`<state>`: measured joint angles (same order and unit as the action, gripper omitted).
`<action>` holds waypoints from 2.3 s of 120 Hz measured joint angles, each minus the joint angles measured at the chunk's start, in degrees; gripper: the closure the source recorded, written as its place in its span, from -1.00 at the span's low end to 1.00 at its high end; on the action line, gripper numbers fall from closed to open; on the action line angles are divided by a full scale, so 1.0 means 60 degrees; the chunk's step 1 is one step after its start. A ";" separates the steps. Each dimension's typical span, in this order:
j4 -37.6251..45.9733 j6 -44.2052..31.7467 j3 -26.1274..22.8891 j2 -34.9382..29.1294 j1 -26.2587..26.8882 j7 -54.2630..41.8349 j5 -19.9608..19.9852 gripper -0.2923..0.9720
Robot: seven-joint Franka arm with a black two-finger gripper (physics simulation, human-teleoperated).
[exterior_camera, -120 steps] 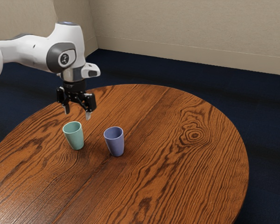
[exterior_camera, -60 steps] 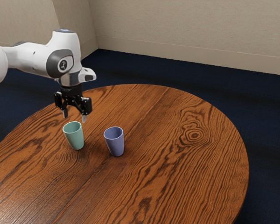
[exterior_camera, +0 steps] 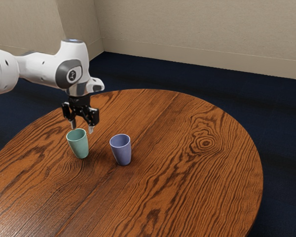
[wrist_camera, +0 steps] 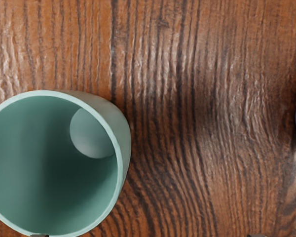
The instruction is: Place the left cup onto the right cup
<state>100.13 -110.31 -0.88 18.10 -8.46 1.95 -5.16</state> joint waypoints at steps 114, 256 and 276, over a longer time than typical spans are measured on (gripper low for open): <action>-0.0168 -0.0528 0.0278 0.0911 -0.0156 -0.0380 0.0347 -0.17; -0.0758 -0.0582 0.0260 0.1610 -0.0215 -0.0654 0.0415 0.47; -0.0754 -0.0560 0.0264 0.1600 -0.0216 -0.0640 0.0467 0.60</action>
<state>95.60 -113.67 0.70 27.70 -9.76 -1.89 -2.36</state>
